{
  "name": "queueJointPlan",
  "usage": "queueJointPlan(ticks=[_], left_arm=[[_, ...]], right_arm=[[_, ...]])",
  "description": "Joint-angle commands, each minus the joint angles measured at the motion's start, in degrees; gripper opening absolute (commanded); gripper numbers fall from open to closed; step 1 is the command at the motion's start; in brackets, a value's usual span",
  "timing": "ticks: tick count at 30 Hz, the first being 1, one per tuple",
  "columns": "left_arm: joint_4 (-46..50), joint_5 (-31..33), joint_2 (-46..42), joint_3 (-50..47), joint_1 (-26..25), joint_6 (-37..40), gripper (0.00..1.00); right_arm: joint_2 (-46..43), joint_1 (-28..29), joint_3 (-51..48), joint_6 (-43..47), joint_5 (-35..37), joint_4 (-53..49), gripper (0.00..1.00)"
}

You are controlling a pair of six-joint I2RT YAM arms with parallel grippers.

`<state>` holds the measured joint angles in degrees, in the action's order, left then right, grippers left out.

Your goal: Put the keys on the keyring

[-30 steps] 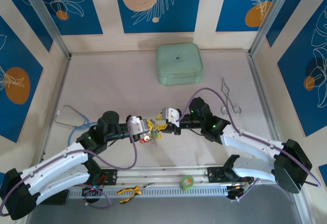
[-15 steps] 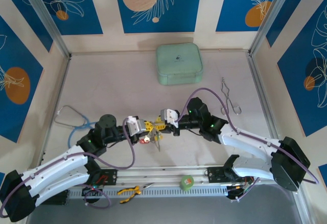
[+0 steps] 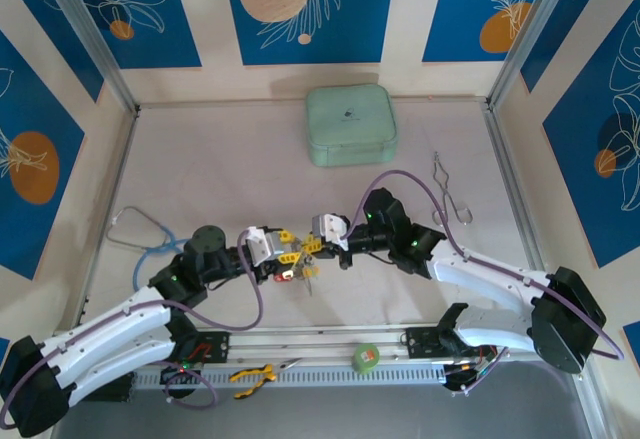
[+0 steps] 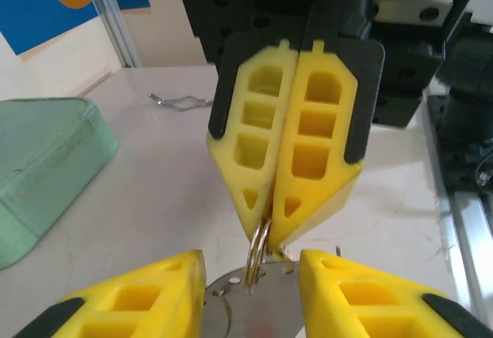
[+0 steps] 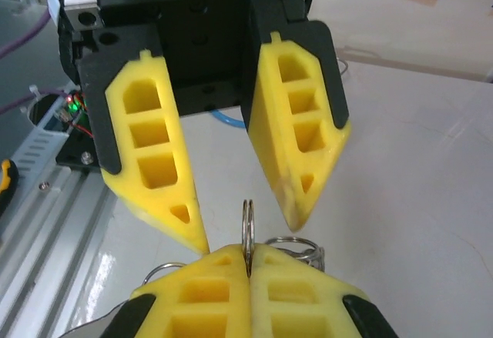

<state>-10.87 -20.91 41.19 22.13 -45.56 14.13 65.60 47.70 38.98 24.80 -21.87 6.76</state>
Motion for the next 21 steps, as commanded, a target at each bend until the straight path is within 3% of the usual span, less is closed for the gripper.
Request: queueJointPlan(ticks=[1,6,17,21], left_arm=[[10.7,3.5,-1.0,5.7,-0.1,5.7,0.37],[21.0,4.6,1.7,11.3,-0.1,10.7,0.3],[20.6,2.2,3.7,13.2,0.0,11.9,0.16],[20.2,2.0,3.2,13.6,-0.1,11.6,0.19]], right_arm=[[0.0,0.8,4.5,4.9,2.9,-6.9,0.0],[1.4,2.7,9.9,9.8,7.8,-15.8,0.0],[3.7,5.1,16.6,12.4,10.2,-23.3,0.0],[4.8,6.1,18.1,13.3,12.3,-25.0,0.0]])
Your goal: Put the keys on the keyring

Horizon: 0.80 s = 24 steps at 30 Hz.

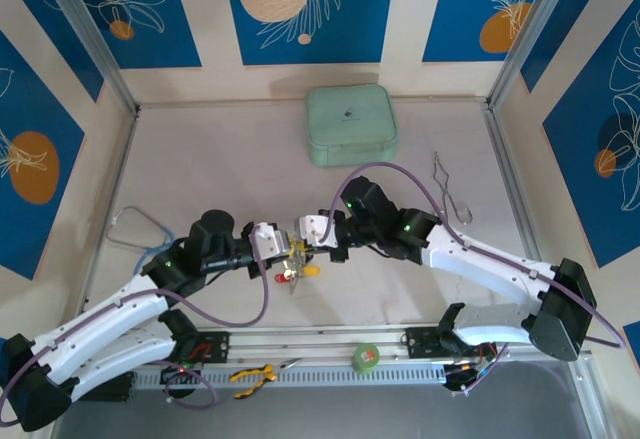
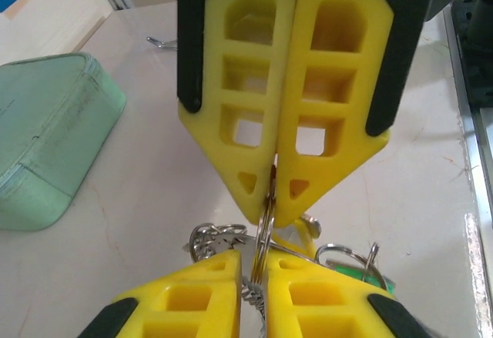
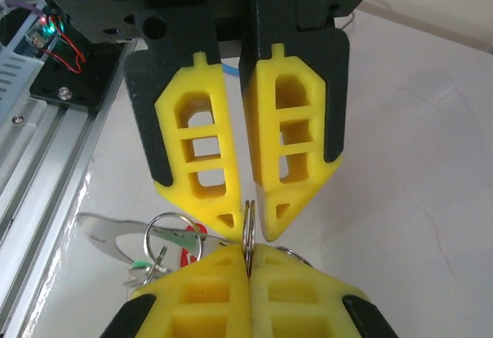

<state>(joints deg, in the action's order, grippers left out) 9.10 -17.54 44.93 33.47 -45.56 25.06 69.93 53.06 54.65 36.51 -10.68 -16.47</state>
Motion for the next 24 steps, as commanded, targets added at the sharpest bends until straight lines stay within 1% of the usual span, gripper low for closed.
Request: queueJointPlan(ticks=[1,4,8,12,14,16,17,21,22,24], left_arm=[[0.2,-1.3,-0.7,2.2,-0.1,0.6,0.21],[-0.1,-1.4,-1.5,2.1,-0.1,0.4,0.22],[0.2,-2.6,-1.0,2.9,-0.1,-0.1,0.16],[1.3,-3.3,0.3,3.3,-0.1,0.3,0.07],[1.8,-2.9,0.6,3.3,-0.1,0.5,0.09],[1.6,-2.4,0.5,3.1,-0.1,0.4,0.17],[1.6,-2.3,0.5,3.0,-0.1,0.5,0.19],[1.1,-2.3,0.9,3.3,-0.1,0.8,0.2],[1.1,-2.5,1.0,3.4,-0.1,1.0,0.19],[1.3,-2.9,1.0,3.8,-0.1,1.4,0.1]], right_arm=[[0.6,0.8,2.5,1.7,1.4,-1.9,0.0],[1.0,0.8,2.8,2.1,2.0,-2.2,0.0],[1.4,1.0,3.4,2.2,1.9,-2.4,0.0],[1.0,1.2,3.5,1.3,0.4,-1.2,0.0],[0.5,0.9,3.3,0.8,-0.6,-0.7,0.0],[0.1,0.7,3.2,0.6,-1.4,-0.7,0.0],[0.0,0.7,3.1,0.4,-1.5,-0.7,0.0],[0.1,0.7,3.0,-0.1,-2.6,-0.2,0.0],[0.1,0.7,3.0,-0.1,-2.8,-0.1,0.0],[0.3,0.8,3.0,-0.3,-2.9,-0.1,0.0]])
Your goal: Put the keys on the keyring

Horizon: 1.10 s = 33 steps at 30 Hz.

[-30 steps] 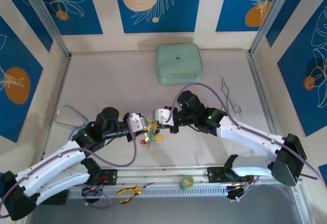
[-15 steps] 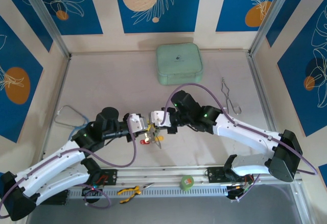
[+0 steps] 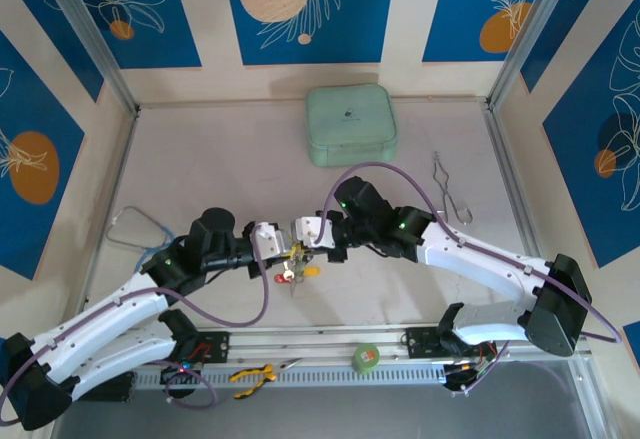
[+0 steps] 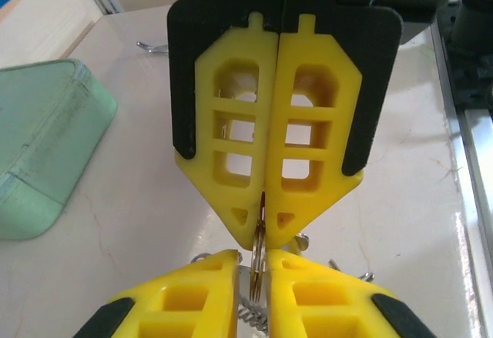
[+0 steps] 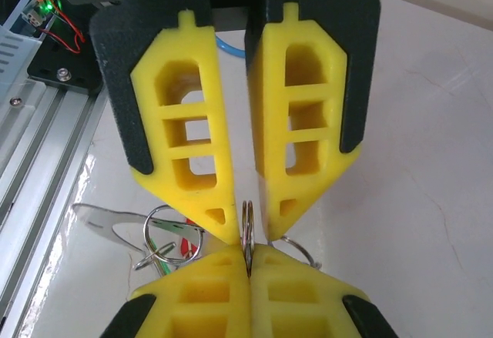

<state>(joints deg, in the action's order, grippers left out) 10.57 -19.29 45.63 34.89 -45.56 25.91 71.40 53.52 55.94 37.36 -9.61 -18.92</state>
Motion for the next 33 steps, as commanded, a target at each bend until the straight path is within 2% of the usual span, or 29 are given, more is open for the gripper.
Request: queueJointPlan(ticks=[1,3,5,6,8,9,10,12,15,21,27,33], left_arm=[[-0.1,-1.2,0.3,2.5,0.0,0.5,0.06],[0.3,-1.4,0.4,2.6,-0.1,0.7,0.0],[0.4,-1.1,0.2,2.4,-0.1,0.9,0.0],[-0.1,-1.0,-0.1,2.0,0.0,0.8,0.0],[-2.8,-1.0,-1.1,0.5,-0.1,-0.4,0.0],[-5.5,-1.0,-1.7,-0.8,-0.1,-1.6,0.0],[-9.0,-1.0,-2.3,-2.4,-0.1,-3.4,0.0],[-17.5,-2.3,-3.4,-6.2,-0.1,-7.7,0.0],[-22.6,-1.7,-4.1,-8.8,-0.1,-10.2,0.0],[-23.3,-1.9,-5.8,-9.7,-0.1,-10.4,0.0],[-21.6,-2.4,-6.0,-9.7,-0.1,-9.5,0.0],[-21.2,-2.7,-5.7,-9.4,0.0,-9.2,0.0]], right_arm=[[-1.3,0.4,1.7,-1.2,-4.0,2.5,0.0],[-1.9,-0.2,1.1,-2.2,-5.0,3.6,0.0],[-3.1,-1.3,-0.2,-4.4,-6.4,5.8,0.01],[-3.9,-2.3,-1.3,-5.9,-7.3,7.3,0.1],[-5.4,-4.6,-3.8,-8.5,-9.8,9.7,0.34],[-5.9,-5.7,-5.0,-9.5,-11.1,10.2,0.43],[-6.1,-6.4,-5.7,-10.1,-11.9,10.2,0.45],[-6.2,-7.0,-7.2,-11.2,-12.4,10.0,0.45],[-6.3,-7.0,-9.0,-12.6,-12.3,10.8,0.45],[-6.1,-6.8,-10.8,-14.7,-11.3,13.9,0.44],[-5.3,-6.8,-10.0,-14.2,-12.7,14.1,0.33],[-5.3,-6.8,-9.3,-14.2,-13.5,13.7,0.28]])
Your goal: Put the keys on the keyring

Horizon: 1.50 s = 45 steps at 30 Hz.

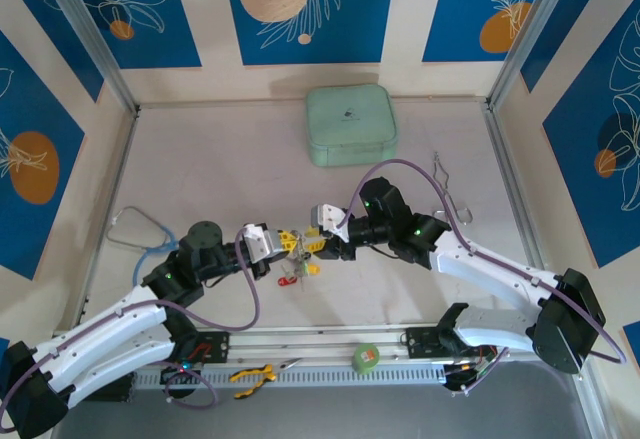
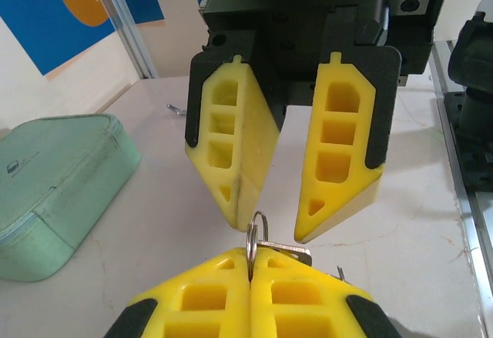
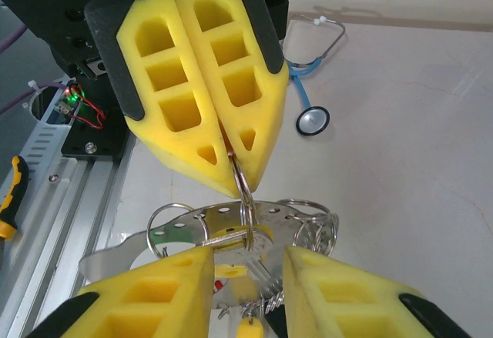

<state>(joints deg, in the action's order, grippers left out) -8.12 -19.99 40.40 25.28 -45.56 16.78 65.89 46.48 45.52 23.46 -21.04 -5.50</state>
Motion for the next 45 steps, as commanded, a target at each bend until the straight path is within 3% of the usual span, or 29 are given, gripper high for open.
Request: queueJointPlan(ticks=[1,13,21,25,30,35,39,45], left_arm=[[-2.5,-2.0,-0.5,0.3,-0.1,-0.1,0.0],[-1.4,-2.6,-0.5,1.0,-0.1,0.6,0.0],[-2.5,-2.9,-0.7,1.2,-0.1,0.1,0.0],[-3.3,-4.4,-0.5,2.2,-0.1,-0.6,0.0],[-3.6,-4.8,0.1,2.4,-0.1,-0.4,0.0],[-4.7,-4.9,0.6,1.8,-0.1,-0.9,0.0],[-6.2,-5.0,1.0,1.0,-0.1,-1.8,0.0],[-7.4,-5.2,1.3,0.9,-0.1,-2.6,0.0]], right_arm=[[0.2,0.2,1.2,-0.3,-2.2,0.3,0.27],[1.0,0.2,2.3,-0.5,-2.5,0.9,0.17],[2.0,-0.2,2.2,-0.7,-0.8,0.2,0.02],[4.2,-1.0,2.9,-2.0,0.1,-2.4,0.03],[5.8,-0.8,4.7,-2.5,-3.0,-4.3,0.12],[2.5,-1.3,1.4,-2.7,-4.6,1.4,0.34],[1.0,-1.3,-0.3,-2.3,-6.1,4.1,0.35],[1.8,-1.0,0.3,-2.3,-5.8,3.8,0.25]])
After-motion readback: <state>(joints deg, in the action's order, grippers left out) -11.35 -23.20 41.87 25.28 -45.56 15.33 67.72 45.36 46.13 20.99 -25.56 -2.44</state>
